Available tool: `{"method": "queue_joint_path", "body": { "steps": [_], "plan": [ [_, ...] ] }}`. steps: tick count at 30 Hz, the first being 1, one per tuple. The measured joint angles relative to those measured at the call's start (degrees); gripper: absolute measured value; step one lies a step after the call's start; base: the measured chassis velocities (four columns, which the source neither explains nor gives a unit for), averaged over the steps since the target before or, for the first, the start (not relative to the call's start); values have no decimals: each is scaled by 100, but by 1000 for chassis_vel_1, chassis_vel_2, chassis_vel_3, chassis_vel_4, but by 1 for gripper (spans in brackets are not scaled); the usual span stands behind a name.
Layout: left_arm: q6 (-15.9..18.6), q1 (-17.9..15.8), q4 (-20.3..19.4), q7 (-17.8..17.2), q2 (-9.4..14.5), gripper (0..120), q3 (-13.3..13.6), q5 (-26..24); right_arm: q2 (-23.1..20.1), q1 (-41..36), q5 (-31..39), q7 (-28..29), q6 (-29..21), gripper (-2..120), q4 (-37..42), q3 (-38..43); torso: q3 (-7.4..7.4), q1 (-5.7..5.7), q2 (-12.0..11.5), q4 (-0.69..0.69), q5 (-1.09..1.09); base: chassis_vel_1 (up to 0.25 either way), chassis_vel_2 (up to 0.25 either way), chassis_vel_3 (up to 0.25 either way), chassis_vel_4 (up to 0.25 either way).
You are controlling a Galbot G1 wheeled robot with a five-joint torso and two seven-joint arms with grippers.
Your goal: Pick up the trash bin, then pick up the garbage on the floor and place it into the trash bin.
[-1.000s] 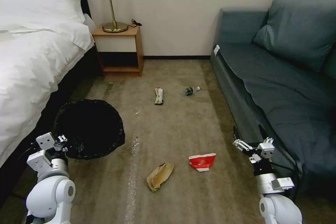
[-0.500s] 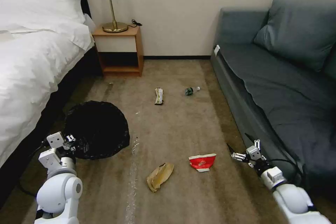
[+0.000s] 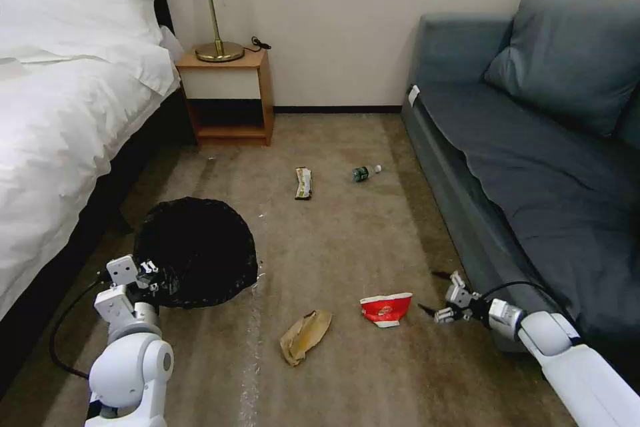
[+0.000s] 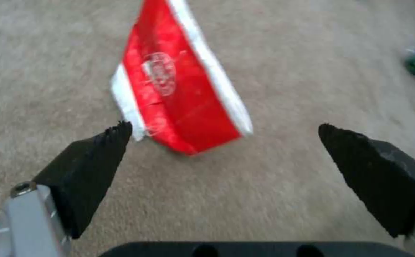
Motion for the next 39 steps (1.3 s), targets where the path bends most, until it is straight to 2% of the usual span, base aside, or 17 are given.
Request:
{"method": "queue_joint_path", "body": {
  "steps": [6,8,12,20,23,28,32,33,35,39],
  "plan": [
    [-19,20,0,-3,-52,3,39,81,227,443,-434,-88,209,100,-382,-259,0,0,0,1,0,0,0,0,0],
    [-20,21,0,-5,-87,3,58,112,428,854,-686,-158,315,100,-650,-391,0,0,0,3,-1,0,0,0,0],
    [-37,47,0,-9,-95,3,48,121,638,1200,-810,-291,376,100,-972,-558,0,0,0,3,-2,0,0,0,0],
    [-90,108,-10,-10,-90,3,28,125,825,1394,-887,-603,439,100,-1298,-801,0,0,0,1,-2,0,0,0,0],
    [-95,117,-10,-9,-98,3,31,125,873,1428,-900,-631,454,100,-1360,-825,0,0,0,0,-2,0,0,0,0],
    [-117,169,-55,-6,-117,3,43,130,1185,1584,-1202,-701,558,100,-1704,-810,0,0,0,2,0,0,0,0,0],
    [-125,183,-74,-6,-117,3,31,130,1212,1580,-1228,-714,595,99,-1746,-786,0,0,0,2,-1,0,0,0,0],
    [-127,187,-77,-6,-117,3,25,130,1217,1568,-1228,-719,622,97,-1762,-772,0,0,0,2,-1,0,0,0,0],
    [-130,190,-95,-6,-116,3,17,130,1212,1508,-1221,-738,673,85,-1778,-720,0,0,0,2,0,0,0,0,0],
    [-130,188,-103,-5,-117,3,22,128,1180,1443,-1193,-744,680,75,-1755,-654,0,0,0,1,-1,0,0,0,0]
  ]
}}
